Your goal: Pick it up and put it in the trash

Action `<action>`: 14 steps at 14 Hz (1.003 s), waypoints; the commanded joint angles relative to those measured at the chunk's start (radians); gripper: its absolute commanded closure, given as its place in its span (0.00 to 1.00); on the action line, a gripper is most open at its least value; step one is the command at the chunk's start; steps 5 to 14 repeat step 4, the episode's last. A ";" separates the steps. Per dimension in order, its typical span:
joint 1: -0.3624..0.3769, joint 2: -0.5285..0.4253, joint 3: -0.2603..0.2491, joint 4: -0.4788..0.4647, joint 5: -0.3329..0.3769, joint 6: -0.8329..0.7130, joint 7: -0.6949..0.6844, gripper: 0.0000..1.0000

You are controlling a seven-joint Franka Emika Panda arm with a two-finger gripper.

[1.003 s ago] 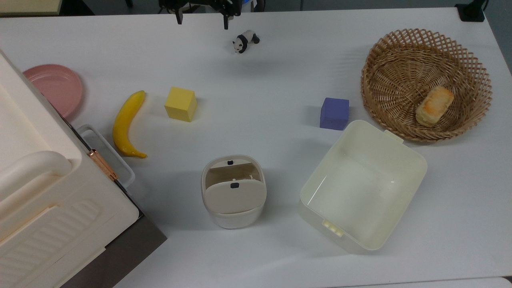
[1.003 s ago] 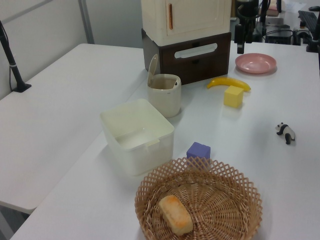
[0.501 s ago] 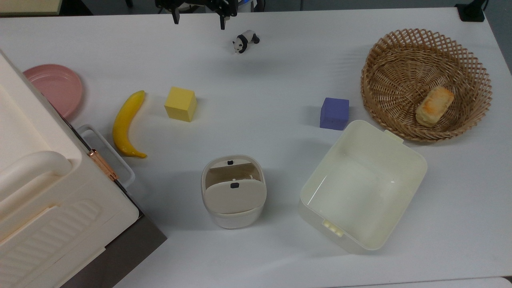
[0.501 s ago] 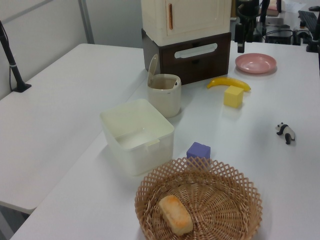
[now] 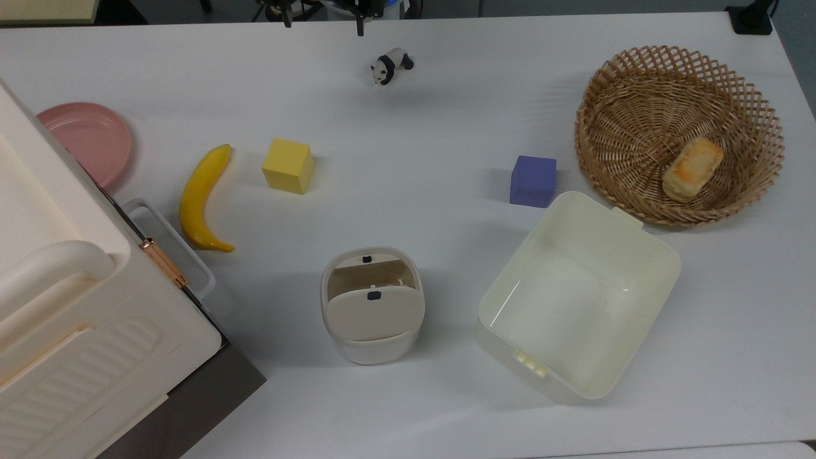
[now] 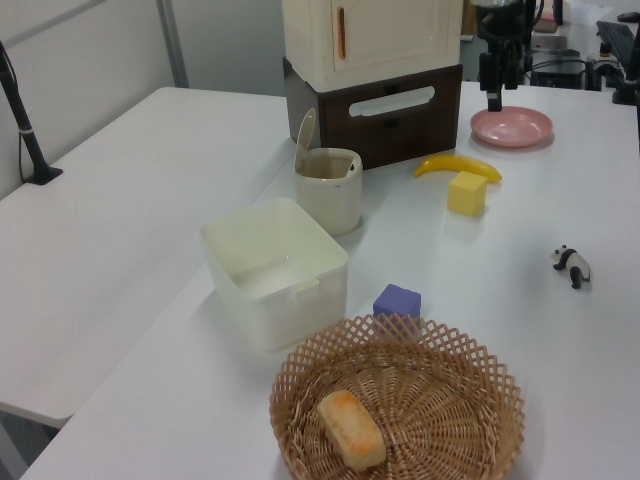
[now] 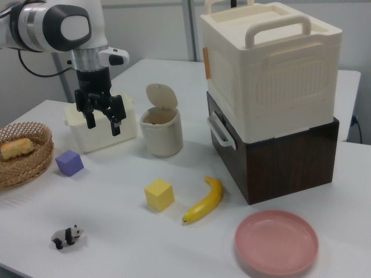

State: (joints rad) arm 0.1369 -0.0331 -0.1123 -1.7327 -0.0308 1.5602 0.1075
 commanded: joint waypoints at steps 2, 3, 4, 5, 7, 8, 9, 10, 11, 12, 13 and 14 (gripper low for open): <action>0.000 0.006 -0.012 0.025 0.022 -0.006 -0.006 0.00; 0.000 0.007 -0.012 0.025 0.023 -0.005 -0.006 0.00; 0.000 0.009 -0.012 0.025 0.023 -0.003 -0.006 0.00; 0.000 0.009 -0.012 0.025 0.023 -0.003 -0.006 0.00; 0.000 0.009 -0.012 0.025 0.023 -0.003 -0.006 0.00; 0.000 0.009 -0.012 0.025 0.023 -0.003 -0.006 0.00; 0.000 0.009 -0.012 0.025 0.023 -0.003 -0.006 0.00; 0.000 0.009 -0.012 0.025 0.023 -0.003 -0.006 0.00; 0.000 0.009 -0.012 0.025 0.023 -0.003 -0.006 0.00; 0.000 0.009 -0.012 0.025 0.023 -0.003 -0.006 0.00; 0.000 0.009 -0.012 0.025 0.023 -0.003 -0.006 0.00; 0.000 0.009 -0.012 0.025 0.023 -0.003 -0.006 0.00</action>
